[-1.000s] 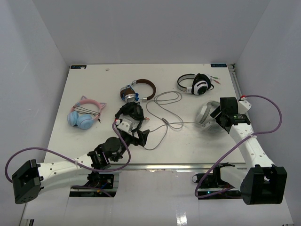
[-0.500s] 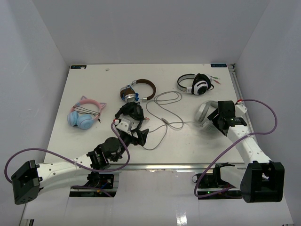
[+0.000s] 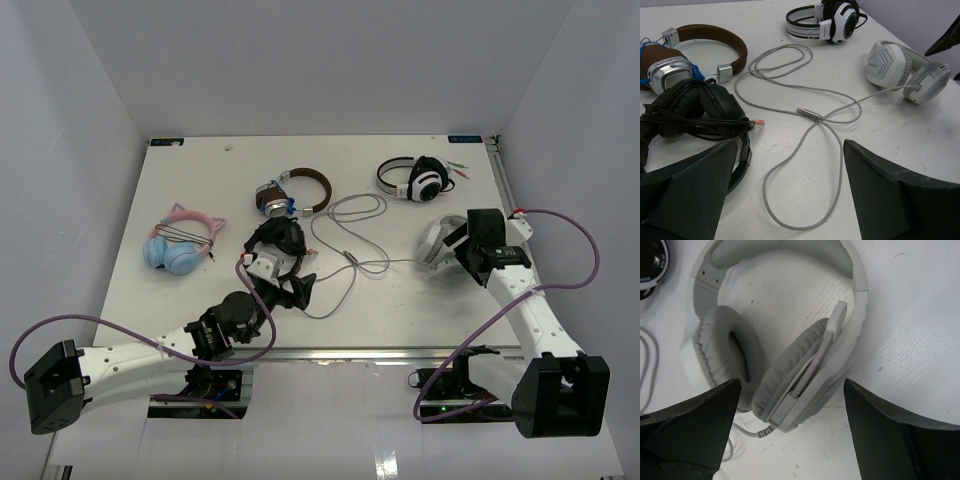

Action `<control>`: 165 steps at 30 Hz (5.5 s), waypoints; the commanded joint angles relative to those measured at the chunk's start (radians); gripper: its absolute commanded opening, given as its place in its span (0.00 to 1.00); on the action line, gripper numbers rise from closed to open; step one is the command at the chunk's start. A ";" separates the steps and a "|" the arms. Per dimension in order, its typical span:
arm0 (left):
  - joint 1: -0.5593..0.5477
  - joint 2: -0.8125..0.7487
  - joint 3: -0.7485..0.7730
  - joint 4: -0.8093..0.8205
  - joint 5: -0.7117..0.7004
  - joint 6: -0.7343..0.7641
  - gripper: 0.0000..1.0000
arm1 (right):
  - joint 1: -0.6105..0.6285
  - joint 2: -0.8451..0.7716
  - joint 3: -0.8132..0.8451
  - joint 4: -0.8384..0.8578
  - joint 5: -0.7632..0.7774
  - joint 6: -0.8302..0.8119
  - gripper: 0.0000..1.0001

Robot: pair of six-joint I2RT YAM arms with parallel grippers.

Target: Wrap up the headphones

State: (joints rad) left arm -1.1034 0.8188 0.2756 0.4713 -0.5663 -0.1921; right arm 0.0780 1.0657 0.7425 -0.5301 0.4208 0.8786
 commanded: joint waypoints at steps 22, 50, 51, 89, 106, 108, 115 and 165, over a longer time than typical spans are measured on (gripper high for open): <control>-0.001 -0.072 -0.005 -0.020 0.003 -0.018 0.98 | -0.041 0.126 -0.036 0.009 -0.012 0.068 0.87; -0.001 0.368 1.111 -0.998 0.145 0.062 0.86 | 0.533 -0.228 0.061 0.118 -0.177 -0.363 0.08; -0.001 0.389 1.126 -1.000 0.177 0.094 0.84 | 0.549 -0.238 0.047 0.124 -0.186 -0.362 0.08; -0.010 0.688 1.125 -1.089 0.057 0.264 0.67 | 0.672 -0.434 -0.142 0.242 -0.241 -0.300 0.08; -0.018 0.757 1.177 -1.122 0.058 0.259 0.59 | 0.675 -0.435 -0.145 0.237 -0.251 -0.305 0.08; -0.018 0.768 1.181 -1.127 0.037 0.253 0.58 | 0.675 -0.433 -0.140 0.236 -0.249 -0.306 0.08; -0.020 0.796 1.208 -1.132 0.101 0.235 0.04 | 0.677 -0.406 -0.159 0.273 -0.280 -0.324 0.11; 0.231 0.276 1.524 -1.330 0.340 -0.284 0.00 | 0.746 -0.280 -0.464 1.530 -1.003 -0.619 0.72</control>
State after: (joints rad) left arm -0.8692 1.1363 1.8044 -0.9827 -0.2599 -0.4106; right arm 0.7894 0.7563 0.3204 0.8288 -0.5492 0.2308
